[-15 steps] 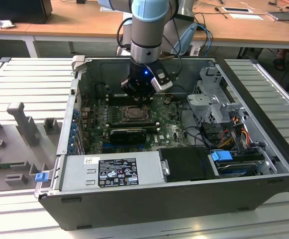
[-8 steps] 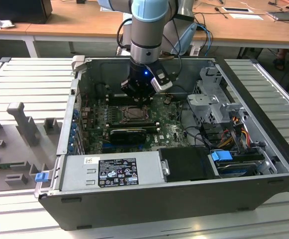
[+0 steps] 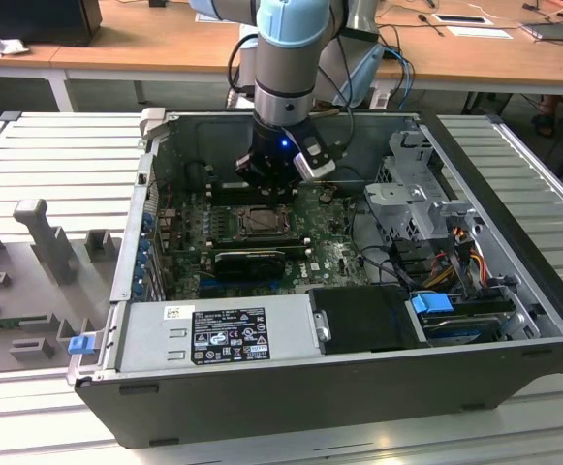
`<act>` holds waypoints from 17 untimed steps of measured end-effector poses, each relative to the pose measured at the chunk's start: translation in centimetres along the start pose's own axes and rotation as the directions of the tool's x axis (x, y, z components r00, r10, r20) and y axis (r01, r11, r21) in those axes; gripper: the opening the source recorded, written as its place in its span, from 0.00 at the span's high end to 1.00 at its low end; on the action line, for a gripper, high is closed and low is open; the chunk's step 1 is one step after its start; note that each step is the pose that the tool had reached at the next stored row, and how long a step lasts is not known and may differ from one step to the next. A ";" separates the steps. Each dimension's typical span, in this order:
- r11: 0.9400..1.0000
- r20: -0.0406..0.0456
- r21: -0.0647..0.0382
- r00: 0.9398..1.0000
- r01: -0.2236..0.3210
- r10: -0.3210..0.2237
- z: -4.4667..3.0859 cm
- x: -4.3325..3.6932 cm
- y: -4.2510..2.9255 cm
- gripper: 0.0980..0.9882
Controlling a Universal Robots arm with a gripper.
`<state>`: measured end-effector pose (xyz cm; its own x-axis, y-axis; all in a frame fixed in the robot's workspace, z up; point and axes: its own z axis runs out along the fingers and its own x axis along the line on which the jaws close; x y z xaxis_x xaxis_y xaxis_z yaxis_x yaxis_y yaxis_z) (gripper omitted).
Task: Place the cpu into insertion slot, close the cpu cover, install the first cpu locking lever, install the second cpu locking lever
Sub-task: 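Install the first cpu locking lever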
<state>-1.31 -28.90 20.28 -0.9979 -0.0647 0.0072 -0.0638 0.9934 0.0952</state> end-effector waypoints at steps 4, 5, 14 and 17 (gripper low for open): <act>1.000 0.000 0.001 1.000 0.000 0.000 -0.91 0.01 0.08 0.99; 1.000 0.000 0.000 1.000 0.000 0.000 -0.96 0.01 0.08 0.99; 1.000 0.000 0.001 1.000 0.000 0.000 -1.00 0.04 -0.39 0.99; 1.000 0.000 0.001 1.000 0.000 0.000 -1.03 0.06 -0.65 0.99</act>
<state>-1.31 -29.65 21.24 -0.9979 -0.0649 0.0075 -0.0639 0.9935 0.0947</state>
